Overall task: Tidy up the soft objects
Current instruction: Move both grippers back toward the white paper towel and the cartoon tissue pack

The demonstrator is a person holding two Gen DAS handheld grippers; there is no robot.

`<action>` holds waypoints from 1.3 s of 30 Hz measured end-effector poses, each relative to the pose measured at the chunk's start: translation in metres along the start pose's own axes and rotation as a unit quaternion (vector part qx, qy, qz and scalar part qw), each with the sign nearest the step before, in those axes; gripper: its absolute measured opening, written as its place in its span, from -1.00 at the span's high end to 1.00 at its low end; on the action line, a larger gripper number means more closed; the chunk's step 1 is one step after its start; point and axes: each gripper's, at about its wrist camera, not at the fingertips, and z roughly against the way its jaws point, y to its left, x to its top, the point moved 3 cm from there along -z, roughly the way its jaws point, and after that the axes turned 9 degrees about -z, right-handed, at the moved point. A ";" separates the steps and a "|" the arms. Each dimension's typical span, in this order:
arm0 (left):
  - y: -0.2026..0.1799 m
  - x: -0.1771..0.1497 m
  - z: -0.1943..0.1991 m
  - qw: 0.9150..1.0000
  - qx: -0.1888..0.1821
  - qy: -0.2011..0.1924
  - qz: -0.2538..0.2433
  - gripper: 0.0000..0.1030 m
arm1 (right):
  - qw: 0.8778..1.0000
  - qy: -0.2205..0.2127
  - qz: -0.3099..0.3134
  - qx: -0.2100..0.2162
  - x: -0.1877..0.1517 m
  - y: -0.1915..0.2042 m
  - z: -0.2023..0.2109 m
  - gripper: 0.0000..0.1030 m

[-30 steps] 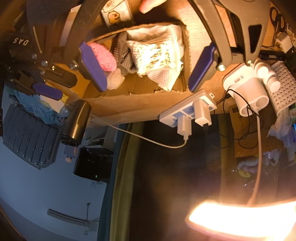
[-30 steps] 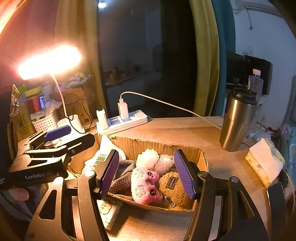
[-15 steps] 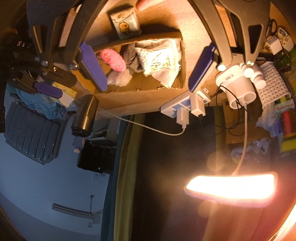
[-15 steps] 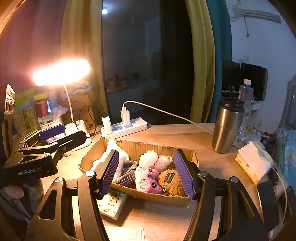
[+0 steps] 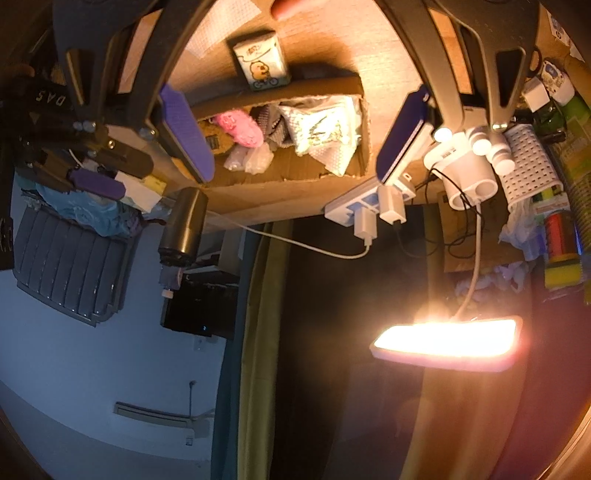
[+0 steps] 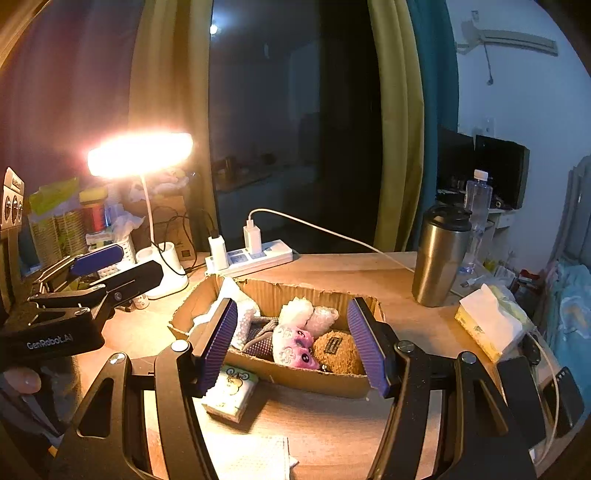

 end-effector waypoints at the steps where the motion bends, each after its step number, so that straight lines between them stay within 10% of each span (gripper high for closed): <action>1: -0.001 -0.001 0.002 1.000 0.000 0.000 -0.001 -0.76 | 1.000 0.000 0.000 0.000 0.000 0.000 0.002 -0.27; 39: 0.001 -0.087 0.041 0.998 0.015 0.055 0.028 -0.76 | 0.994 0.105 -0.007 0.023 -0.096 0.026 -0.001 -0.27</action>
